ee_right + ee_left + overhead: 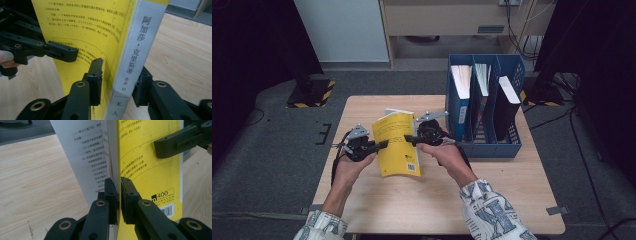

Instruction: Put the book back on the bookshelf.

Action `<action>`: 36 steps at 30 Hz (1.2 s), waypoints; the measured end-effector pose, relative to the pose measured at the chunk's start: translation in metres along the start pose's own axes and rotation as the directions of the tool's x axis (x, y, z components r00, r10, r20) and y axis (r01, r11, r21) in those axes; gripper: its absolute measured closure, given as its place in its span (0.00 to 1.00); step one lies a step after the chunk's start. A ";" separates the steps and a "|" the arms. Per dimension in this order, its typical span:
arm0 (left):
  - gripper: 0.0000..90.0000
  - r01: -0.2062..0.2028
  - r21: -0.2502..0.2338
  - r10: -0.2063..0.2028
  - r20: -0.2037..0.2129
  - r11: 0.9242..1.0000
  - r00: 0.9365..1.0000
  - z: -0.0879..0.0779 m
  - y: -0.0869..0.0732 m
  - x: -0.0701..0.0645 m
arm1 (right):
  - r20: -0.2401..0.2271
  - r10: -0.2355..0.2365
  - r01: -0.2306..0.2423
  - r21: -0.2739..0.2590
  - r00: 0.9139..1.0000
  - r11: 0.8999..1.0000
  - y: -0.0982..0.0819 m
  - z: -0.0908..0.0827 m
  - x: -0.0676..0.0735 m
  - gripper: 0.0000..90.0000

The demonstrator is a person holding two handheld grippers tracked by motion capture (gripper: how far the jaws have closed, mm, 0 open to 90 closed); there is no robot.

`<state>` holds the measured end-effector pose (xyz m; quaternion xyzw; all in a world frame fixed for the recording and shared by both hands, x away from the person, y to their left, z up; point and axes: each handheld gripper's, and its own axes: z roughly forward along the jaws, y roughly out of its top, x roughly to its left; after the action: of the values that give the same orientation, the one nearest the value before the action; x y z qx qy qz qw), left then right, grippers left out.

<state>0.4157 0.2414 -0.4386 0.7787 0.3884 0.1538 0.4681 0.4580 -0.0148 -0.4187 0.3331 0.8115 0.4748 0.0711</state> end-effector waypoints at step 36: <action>0.85 -0.055 -0.077 0.052 -0.032 0.995 0.998 -0.006 -0.012 -0.016 | 0.029 -0.124 0.125 -0.012 0.992 0.992 -0.009 -0.013 0.005 0.69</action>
<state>0.3965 0.2362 -0.4441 0.7675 0.3681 0.1932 0.4880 0.4442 -0.0238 -0.4183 0.2880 0.8264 0.4702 0.1145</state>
